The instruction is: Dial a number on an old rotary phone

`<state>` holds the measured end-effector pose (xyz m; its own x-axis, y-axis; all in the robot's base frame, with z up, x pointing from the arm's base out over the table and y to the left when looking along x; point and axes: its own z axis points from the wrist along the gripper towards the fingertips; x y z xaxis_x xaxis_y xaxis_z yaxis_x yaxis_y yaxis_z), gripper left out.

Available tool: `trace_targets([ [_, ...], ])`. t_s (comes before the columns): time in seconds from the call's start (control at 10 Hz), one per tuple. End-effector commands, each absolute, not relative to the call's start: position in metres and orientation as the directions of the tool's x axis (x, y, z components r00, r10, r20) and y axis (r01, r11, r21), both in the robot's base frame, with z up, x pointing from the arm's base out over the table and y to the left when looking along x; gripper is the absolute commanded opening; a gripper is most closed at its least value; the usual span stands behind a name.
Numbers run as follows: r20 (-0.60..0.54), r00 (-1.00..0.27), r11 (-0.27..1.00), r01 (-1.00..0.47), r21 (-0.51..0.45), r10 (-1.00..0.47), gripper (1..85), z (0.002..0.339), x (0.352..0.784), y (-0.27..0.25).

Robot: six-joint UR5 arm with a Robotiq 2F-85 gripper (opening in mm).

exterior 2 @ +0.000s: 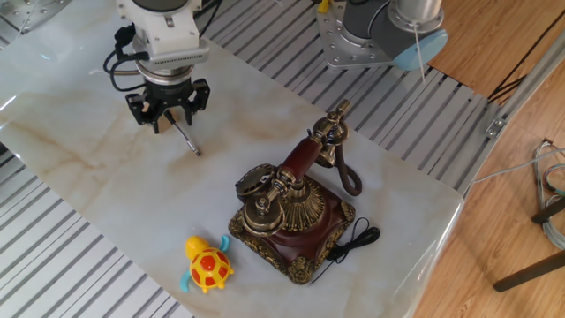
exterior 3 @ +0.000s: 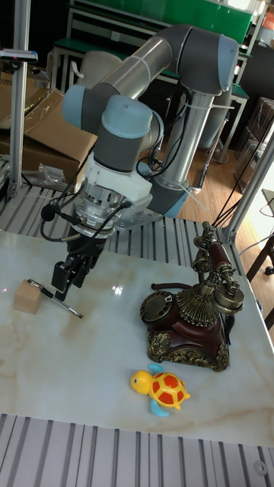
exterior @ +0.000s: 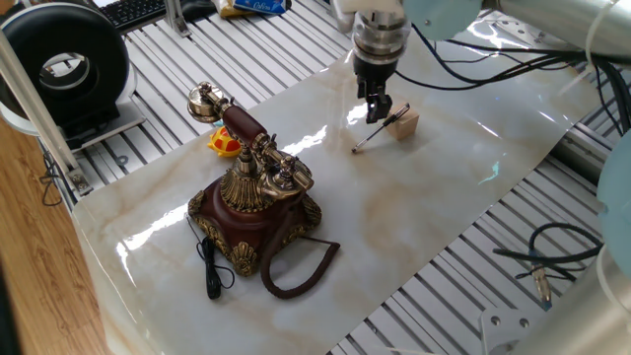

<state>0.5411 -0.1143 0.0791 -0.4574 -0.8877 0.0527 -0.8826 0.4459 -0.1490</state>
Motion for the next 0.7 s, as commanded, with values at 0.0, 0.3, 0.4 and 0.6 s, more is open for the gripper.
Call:
trace_targets([
  [0.0,0.042,-0.430,0.418,-0.893,-0.165,-0.902,58.3,0.0671,0.5367,-0.1296],
  [0.3,0.025,-0.412,0.403,-0.900,-0.169,-0.911,59.3,0.0625,0.5345,-0.1308],
  [0.4,0.022,-0.417,0.409,-0.899,-0.156,-0.909,59.3,0.0620,0.5318,-0.1289],
  [0.6,0.028,-0.404,0.395,-0.904,-0.162,-0.914,59.3,0.0622,0.5307,-0.1271],
])
